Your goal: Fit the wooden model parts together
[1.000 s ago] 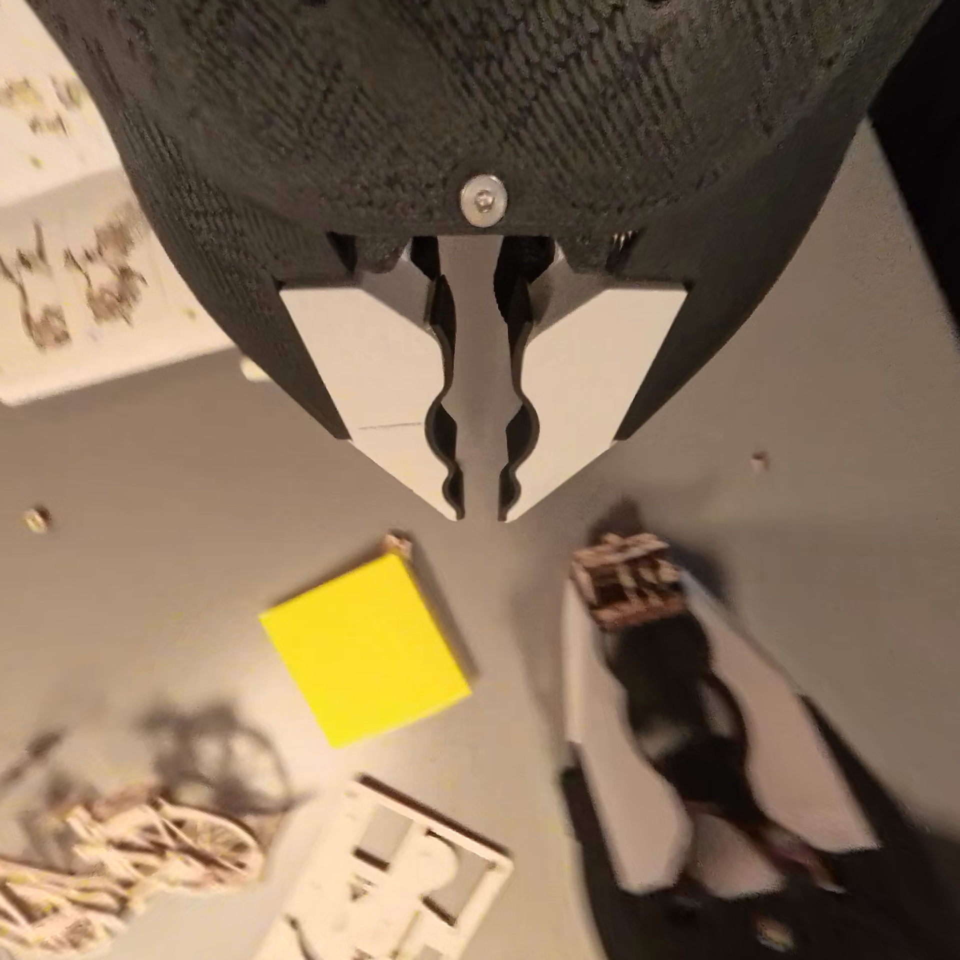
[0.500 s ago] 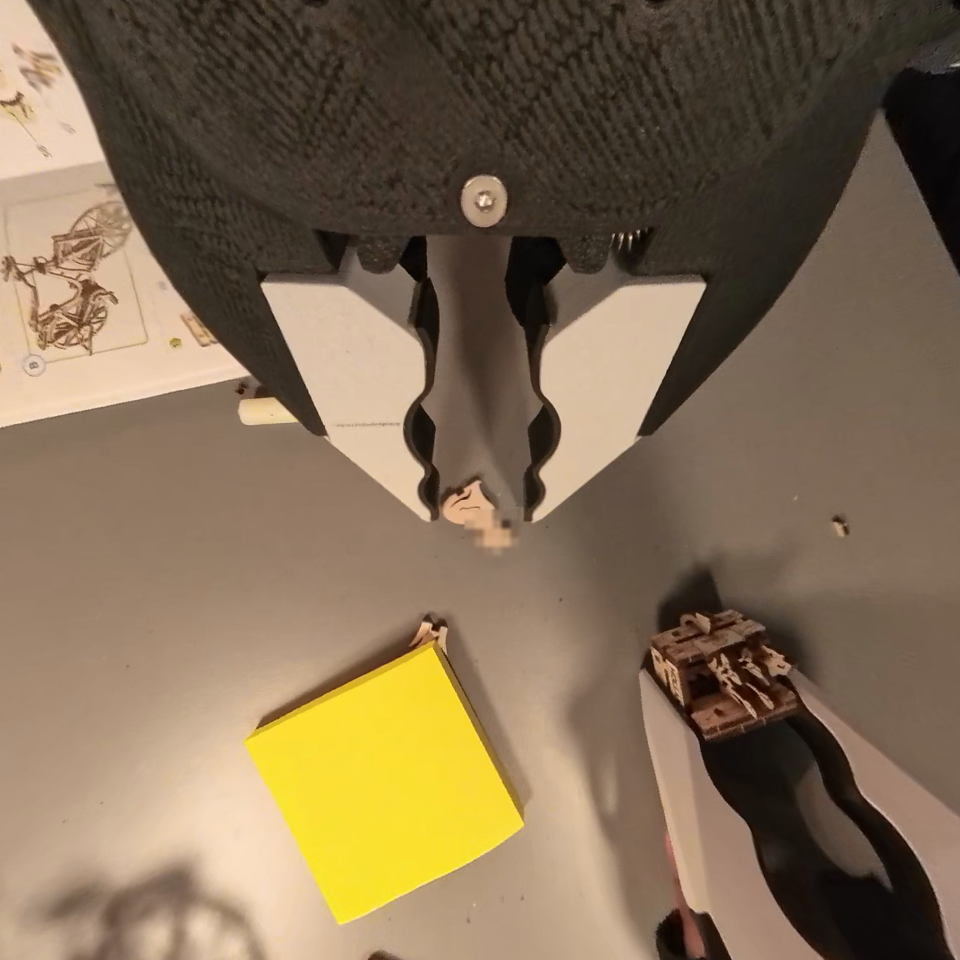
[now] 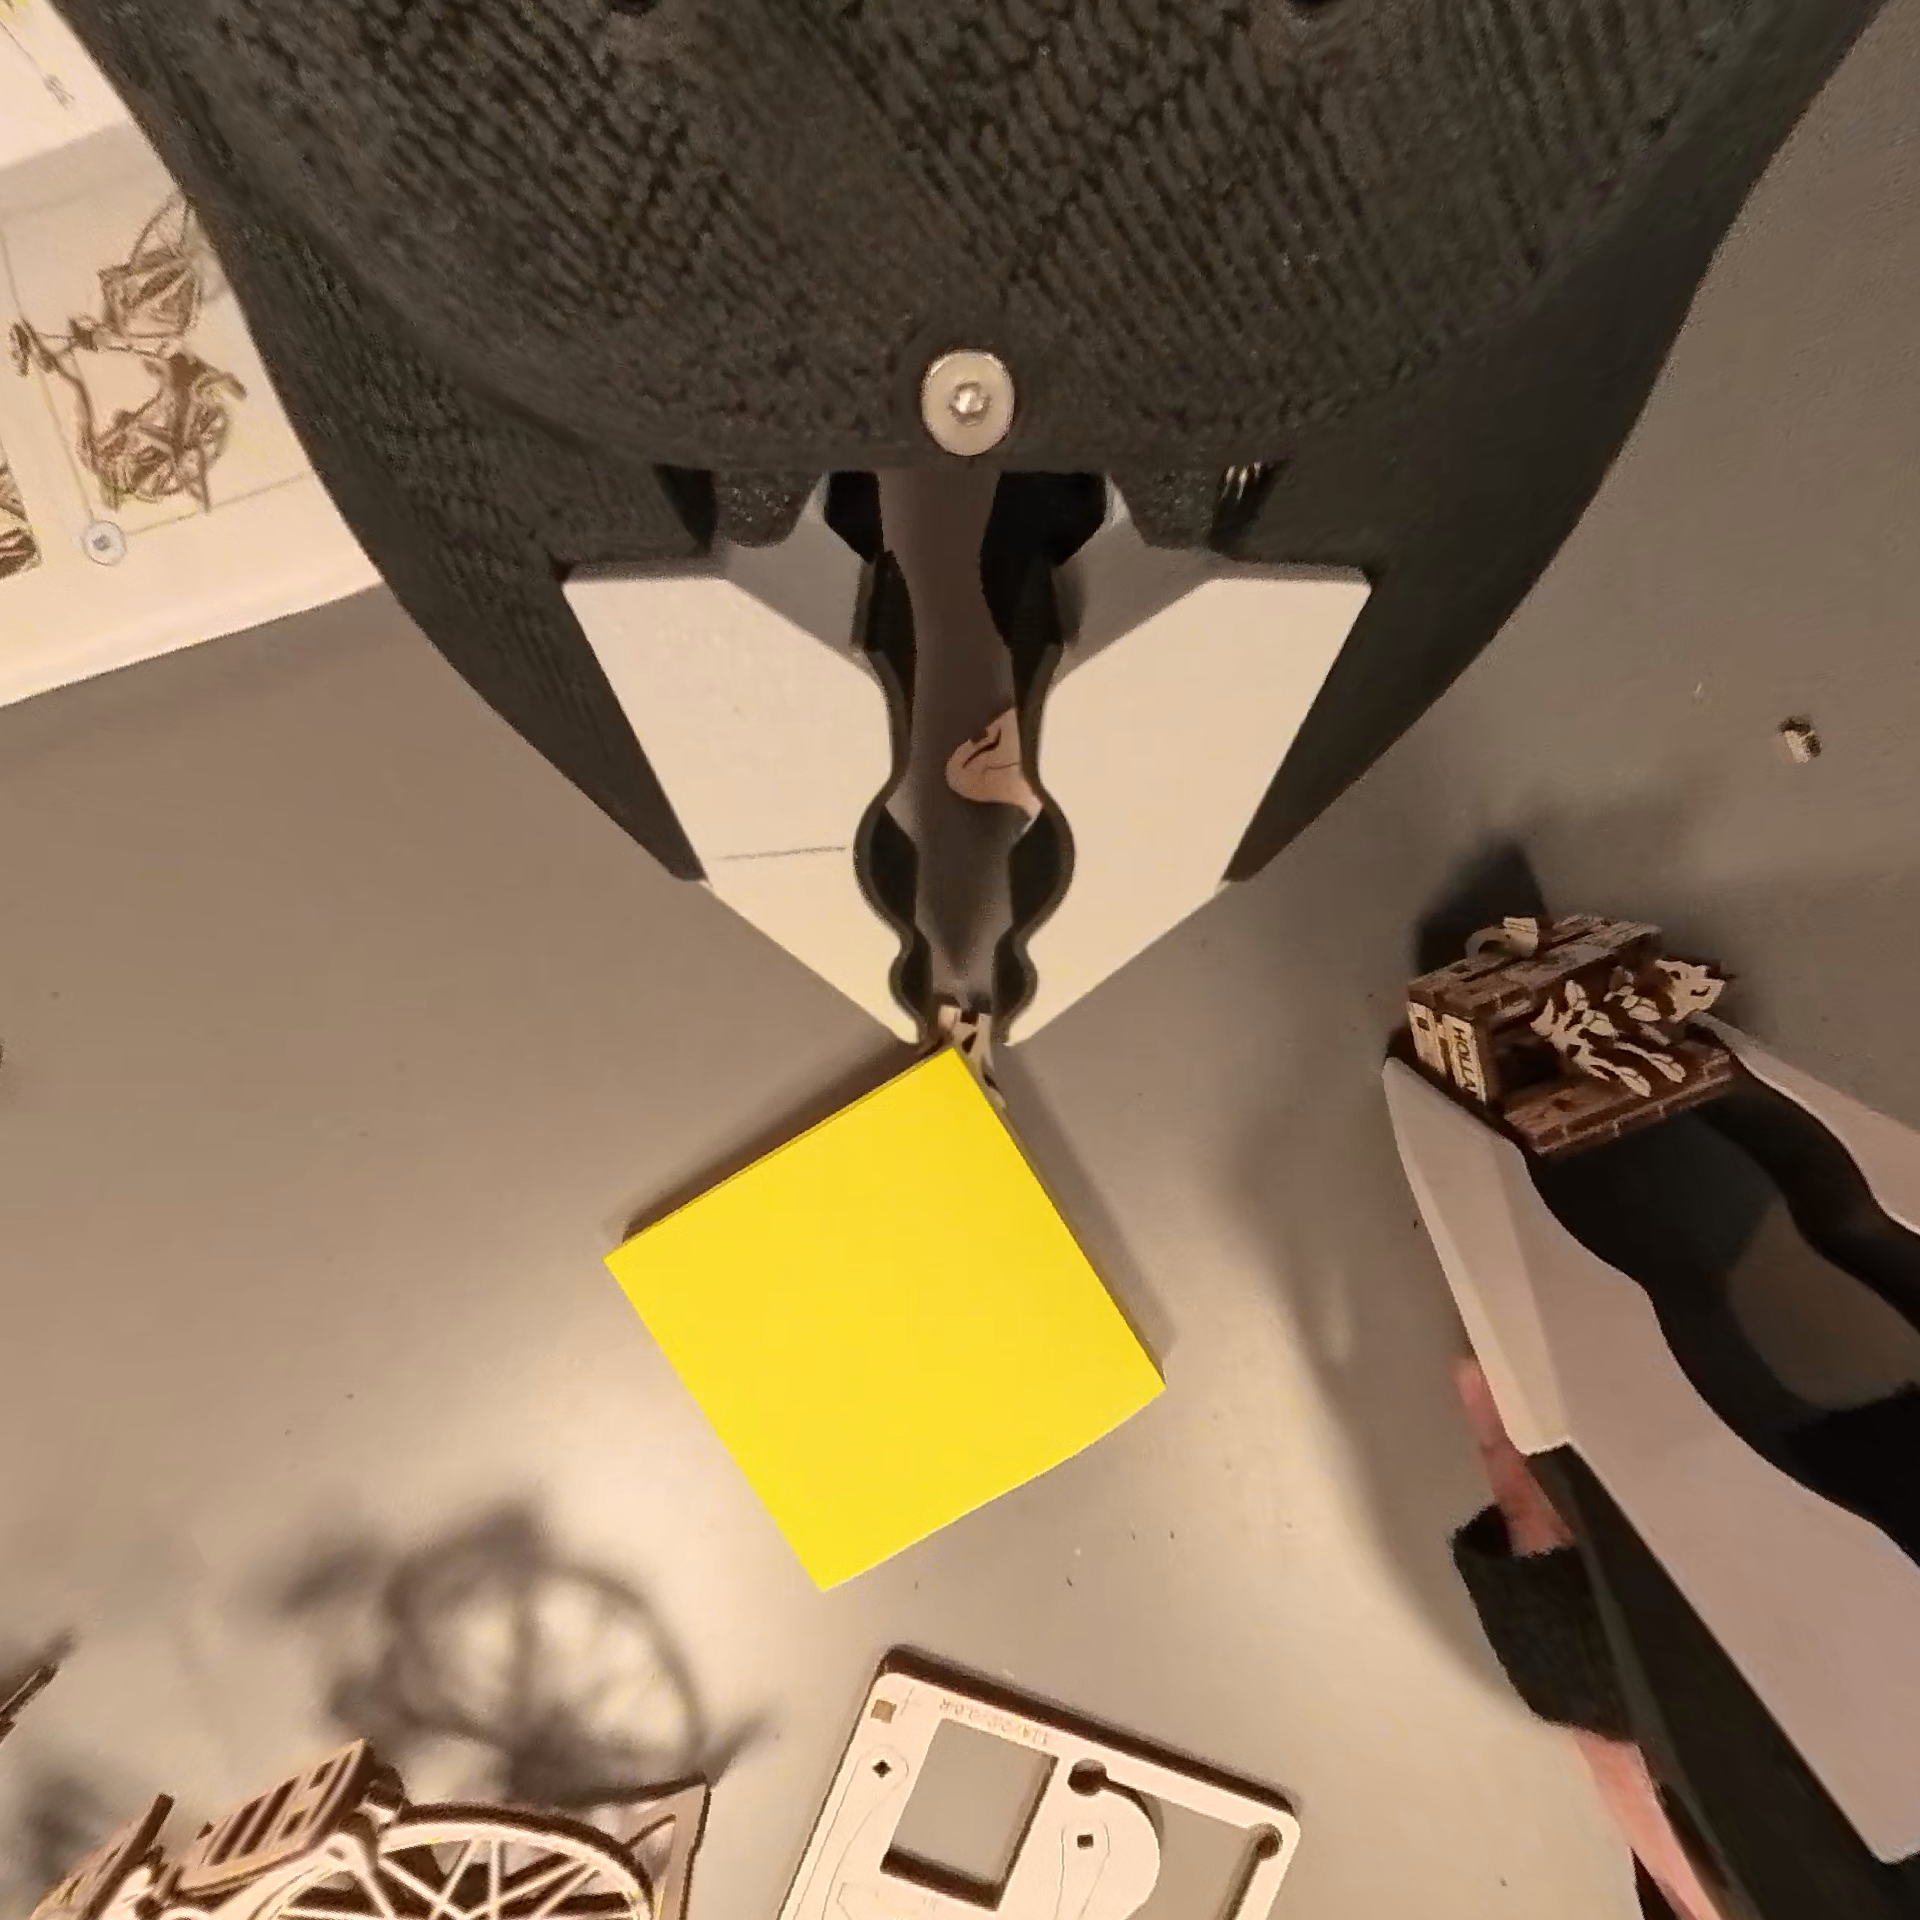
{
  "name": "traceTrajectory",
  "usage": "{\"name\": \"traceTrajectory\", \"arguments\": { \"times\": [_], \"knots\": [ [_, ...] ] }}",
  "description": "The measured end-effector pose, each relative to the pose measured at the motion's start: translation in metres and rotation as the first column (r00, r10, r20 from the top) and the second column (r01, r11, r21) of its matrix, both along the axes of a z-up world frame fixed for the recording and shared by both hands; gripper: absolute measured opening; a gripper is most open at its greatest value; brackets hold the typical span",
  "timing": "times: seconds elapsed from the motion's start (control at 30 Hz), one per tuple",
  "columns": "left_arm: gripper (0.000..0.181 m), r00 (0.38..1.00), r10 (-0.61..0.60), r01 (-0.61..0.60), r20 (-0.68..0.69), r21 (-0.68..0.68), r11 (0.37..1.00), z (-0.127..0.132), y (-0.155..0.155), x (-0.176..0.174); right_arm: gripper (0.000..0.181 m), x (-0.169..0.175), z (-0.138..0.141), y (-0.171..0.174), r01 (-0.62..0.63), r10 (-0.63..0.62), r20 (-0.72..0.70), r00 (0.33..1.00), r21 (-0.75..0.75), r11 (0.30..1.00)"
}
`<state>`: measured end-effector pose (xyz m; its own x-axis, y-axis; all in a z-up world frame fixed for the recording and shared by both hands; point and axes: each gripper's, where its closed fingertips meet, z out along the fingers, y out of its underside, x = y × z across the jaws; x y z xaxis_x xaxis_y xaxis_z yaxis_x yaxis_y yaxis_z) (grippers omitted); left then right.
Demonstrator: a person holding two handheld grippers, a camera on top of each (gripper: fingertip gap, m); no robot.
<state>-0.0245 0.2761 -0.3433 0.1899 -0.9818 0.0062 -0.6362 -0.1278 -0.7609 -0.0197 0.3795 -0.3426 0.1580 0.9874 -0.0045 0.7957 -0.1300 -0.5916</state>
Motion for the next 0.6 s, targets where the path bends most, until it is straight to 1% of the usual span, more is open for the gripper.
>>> {"name": "traceTrajectory", "arguments": {
  "times": [0.13, 0.37, 0.47, 0.6],
  "knots": [
    [0.039, 1.0, 0.0, 0.0, 0.0, 0.0, 1.0, 0.0, 0.0, 0.0, 0.008, 0.014, 0.0, -0.013, 0.003, -0.003, 0.028, 1.0, 0.015, 1.0],
    [0.039, 1.0, 0.001, -0.001, 0.0, 0.0, 1.0, 0.0, 0.0, 0.0, 0.007, 0.043, 0.001, -0.055, -0.006, 0.005, 0.027, 1.0, 0.016, 1.0],
    [0.039, 1.0, 0.002, -0.002, 0.0, 0.002, 1.0, 0.0, 0.0, 0.001, 0.007, 0.048, 0.001, -0.065, -0.005, 0.005, 0.014, 1.0, 0.027, 1.0],
    [0.046, 1.0, 0.008, -0.008, -0.002, 0.009, 1.0, 0.0, 0.001, 0.002, 0.007, 0.049, 0.001, -0.069, -0.007, 0.007, -0.002, 1.0, 0.061, 0.998]
  ]
}}
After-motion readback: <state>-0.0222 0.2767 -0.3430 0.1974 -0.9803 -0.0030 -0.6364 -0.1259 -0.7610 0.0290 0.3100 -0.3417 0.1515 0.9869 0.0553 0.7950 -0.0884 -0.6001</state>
